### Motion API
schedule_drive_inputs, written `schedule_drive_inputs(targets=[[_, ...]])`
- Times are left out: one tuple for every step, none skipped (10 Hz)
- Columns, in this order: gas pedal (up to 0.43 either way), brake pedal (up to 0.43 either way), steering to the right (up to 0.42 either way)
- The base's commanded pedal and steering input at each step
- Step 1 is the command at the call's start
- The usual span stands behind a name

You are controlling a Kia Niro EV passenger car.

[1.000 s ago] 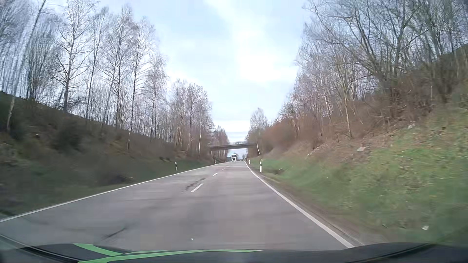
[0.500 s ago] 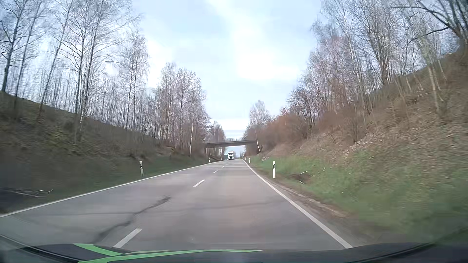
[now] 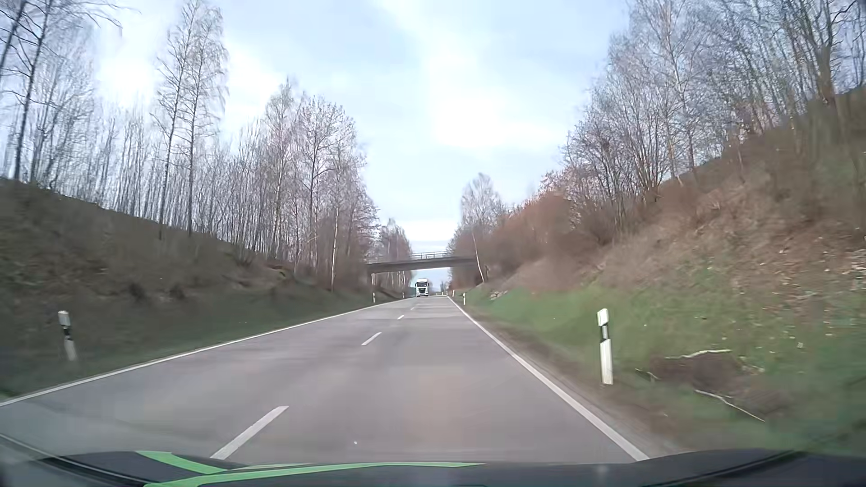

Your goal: Follow the waypoints while adhering to traffic rules and regulations

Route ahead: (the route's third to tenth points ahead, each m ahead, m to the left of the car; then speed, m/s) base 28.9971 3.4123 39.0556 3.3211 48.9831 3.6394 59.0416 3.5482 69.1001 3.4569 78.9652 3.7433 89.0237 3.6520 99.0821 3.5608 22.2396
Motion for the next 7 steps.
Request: schedule_drive_inputs(targets=[[0.24, 0.0, 0.004], [0.24, 0.0, 0.004], [0.24, 0.0, 0.004], [0.24, 0.0, 0.004], [0.24, 0.0, 0.004], [0.24, 0.0, 0.004], [0.24, 0.0, 0.004]])
